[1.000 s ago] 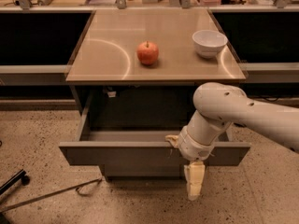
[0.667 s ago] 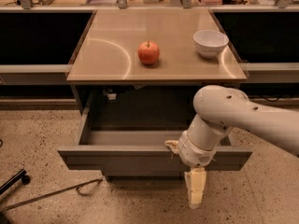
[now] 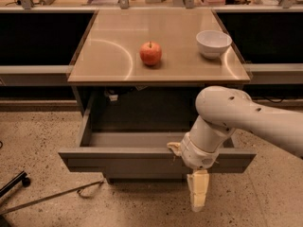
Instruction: Open top drawer
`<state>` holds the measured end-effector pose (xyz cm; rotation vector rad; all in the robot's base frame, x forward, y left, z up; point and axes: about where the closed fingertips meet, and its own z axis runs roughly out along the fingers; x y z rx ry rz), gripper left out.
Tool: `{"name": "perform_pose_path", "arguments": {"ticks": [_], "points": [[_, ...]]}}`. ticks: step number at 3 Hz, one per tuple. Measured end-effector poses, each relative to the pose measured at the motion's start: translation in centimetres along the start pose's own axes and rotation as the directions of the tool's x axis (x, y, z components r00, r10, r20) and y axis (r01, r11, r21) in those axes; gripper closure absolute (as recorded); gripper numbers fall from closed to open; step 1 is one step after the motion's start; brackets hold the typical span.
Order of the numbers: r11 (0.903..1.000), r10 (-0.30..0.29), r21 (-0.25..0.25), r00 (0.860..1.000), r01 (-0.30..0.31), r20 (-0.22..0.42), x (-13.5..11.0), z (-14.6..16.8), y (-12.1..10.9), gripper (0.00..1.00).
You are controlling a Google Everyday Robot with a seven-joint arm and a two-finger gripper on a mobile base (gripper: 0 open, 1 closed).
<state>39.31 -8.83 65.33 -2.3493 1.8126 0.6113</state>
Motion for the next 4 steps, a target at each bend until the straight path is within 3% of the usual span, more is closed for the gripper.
{"name": "perform_pose_path", "arguments": {"ticks": [2, 3, 4], "points": [[0.9983, -0.001, -0.059, 1.000, 0.000, -0.004, -1.3, -0.2, 2.9, 0.00], [0.9982, -0.001, -0.059, 1.000, 0.000, -0.004, -1.3, -0.2, 2.9, 0.00], [0.9949, -0.013, -0.100, 1.000, 0.012, -0.009, -1.5, 0.1, 3.8, 0.00]]}}
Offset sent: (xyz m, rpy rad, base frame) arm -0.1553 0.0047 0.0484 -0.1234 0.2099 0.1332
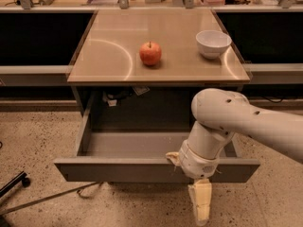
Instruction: Open top drawer
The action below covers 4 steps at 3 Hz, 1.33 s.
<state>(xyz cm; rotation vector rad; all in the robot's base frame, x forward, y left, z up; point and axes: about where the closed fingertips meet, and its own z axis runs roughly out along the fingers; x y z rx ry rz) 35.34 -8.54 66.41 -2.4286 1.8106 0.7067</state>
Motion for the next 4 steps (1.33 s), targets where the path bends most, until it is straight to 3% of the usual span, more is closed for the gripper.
{"name": "perform_pose_path", "arguments": {"ticks": [2, 3, 4], "points": [[0.9996, 0.007, -0.027, 1.000, -0.007, 0.020, 0.0, -0.1, 1.5, 0.00], [0.9987, 0.021, -0.048, 0.999, -0.019, 0.043, -0.4, -0.3, 3.5, 0.00], [0.9986, 0.021, -0.049, 0.999, -0.019, 0.043, -0.4, -0.3, 3.5, 0.00]]}}
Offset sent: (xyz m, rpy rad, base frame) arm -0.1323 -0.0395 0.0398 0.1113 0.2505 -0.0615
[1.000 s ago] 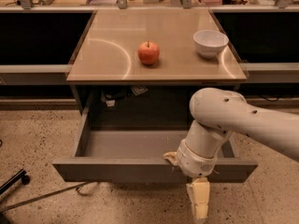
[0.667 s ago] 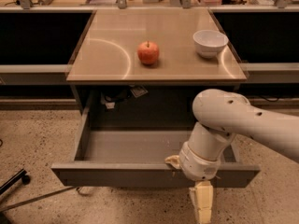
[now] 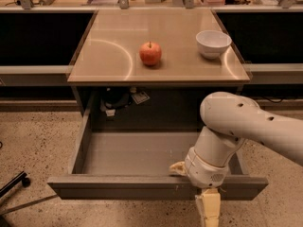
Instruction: Open top drawer
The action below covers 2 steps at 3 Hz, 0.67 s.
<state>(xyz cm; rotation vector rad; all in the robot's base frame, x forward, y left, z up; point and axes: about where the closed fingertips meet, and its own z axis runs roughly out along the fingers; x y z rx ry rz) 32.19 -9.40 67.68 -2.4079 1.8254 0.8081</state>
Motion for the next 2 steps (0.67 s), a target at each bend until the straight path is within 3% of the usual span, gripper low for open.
{"name": "perform_pose_path", "arguments": {"ticks": [2], "points": [[0.9957, 0.006, -0.092, 1.000, -0.007, -0.013, -0.9, 1.4, 2.8, 0.00]]}}
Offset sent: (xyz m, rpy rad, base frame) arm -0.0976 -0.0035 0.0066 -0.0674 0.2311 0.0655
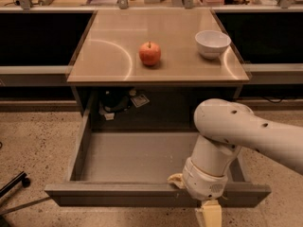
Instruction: Open top drawer
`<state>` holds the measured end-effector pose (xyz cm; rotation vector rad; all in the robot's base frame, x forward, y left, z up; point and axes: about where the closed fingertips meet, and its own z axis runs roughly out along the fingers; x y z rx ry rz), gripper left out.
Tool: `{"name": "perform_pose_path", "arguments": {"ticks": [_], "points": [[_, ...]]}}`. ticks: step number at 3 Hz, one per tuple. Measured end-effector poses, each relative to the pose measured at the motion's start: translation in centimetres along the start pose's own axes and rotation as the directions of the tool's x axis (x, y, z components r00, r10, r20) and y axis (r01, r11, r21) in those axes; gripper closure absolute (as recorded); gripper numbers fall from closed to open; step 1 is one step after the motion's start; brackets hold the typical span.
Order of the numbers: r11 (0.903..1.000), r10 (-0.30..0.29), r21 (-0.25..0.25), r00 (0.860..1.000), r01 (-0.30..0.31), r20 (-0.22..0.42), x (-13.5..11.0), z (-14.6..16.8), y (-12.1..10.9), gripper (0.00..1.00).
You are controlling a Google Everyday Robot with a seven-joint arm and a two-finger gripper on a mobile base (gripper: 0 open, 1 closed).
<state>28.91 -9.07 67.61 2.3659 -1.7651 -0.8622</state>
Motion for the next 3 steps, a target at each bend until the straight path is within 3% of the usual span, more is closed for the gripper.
{"name": "perform_pose_path", "arguments": {"ticks": [2, 3], "points": [[0.9969, 0.023, -0.075, 1.000, -0.022, 0.014, -1.1, -0.2, 4.0, 0.00], [0.9969, 0.023, -0.075, 1.000, -0.022, 0.014, -1.1, -0.2, 4.0, 0.00]]}}
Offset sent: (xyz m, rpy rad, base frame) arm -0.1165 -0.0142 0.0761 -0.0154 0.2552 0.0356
